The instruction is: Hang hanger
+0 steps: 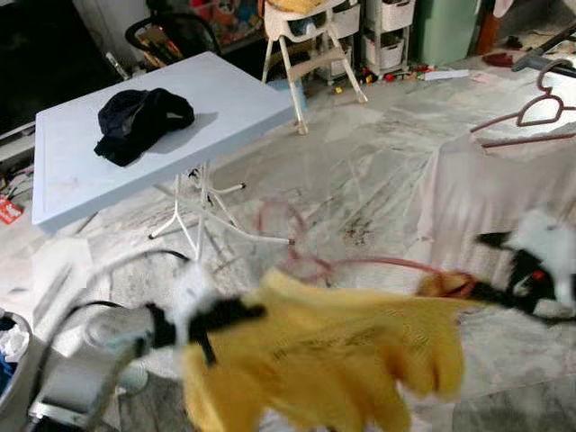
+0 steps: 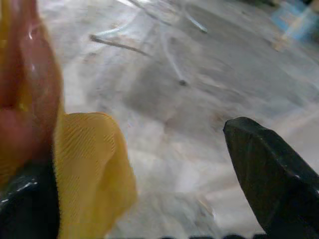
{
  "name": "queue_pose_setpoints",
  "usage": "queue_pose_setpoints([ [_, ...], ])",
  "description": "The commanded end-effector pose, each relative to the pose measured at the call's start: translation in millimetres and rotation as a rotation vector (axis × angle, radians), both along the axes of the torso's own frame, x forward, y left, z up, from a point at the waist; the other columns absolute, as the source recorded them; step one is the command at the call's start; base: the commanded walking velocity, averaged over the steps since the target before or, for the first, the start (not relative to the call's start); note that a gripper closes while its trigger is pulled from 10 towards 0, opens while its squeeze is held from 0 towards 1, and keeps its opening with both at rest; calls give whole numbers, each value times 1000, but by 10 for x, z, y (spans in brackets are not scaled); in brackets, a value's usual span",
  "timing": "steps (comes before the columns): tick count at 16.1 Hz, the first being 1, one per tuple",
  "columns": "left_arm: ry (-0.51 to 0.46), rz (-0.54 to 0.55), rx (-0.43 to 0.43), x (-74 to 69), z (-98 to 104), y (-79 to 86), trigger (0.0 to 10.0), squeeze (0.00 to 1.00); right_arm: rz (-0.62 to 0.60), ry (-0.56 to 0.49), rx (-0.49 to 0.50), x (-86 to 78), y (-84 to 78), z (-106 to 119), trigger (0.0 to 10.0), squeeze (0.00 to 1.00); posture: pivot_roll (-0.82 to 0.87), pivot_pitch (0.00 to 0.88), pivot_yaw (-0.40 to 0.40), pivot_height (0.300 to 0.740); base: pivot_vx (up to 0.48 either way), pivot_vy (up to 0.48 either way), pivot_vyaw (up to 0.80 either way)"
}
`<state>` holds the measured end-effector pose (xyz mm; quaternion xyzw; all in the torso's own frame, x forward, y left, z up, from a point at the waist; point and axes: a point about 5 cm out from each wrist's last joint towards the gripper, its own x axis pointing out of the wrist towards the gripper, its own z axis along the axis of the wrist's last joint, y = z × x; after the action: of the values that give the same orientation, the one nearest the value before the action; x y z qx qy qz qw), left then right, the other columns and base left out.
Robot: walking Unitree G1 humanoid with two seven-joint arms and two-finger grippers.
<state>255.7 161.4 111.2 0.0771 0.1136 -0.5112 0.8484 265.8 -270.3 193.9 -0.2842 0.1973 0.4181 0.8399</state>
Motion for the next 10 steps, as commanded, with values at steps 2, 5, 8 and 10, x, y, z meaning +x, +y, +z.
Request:
queue_pose_setpoints([
  [2, -120, -147, -143, 19, 274, -439, 0, 0, 352, 112, 113, -171, 630, -164, 10000, 1000, -131, 58, 178, 740, 0, 0, 0],
  [5, -128, -147, -160, 65, 298, -473, 0, 0, 353, 94, 172, -151, 687, -93, 10000, 933, -132, 57, 185, 740, 0, 0, 0],
  [8, -134, -129, -158, 80, 291, -467, 0, 0, 321, 60, 167, -84, 709, -88, 10000, 188, -126, 53, 185, 740, 0, 0, 0],
  [10, -164, -108, -117, 101, 268, -427, 0, 0, 284, 15, 162, -35, 703, -99, 10000, 0, -126, 53, 185, 740, 0, 0, 0],
])
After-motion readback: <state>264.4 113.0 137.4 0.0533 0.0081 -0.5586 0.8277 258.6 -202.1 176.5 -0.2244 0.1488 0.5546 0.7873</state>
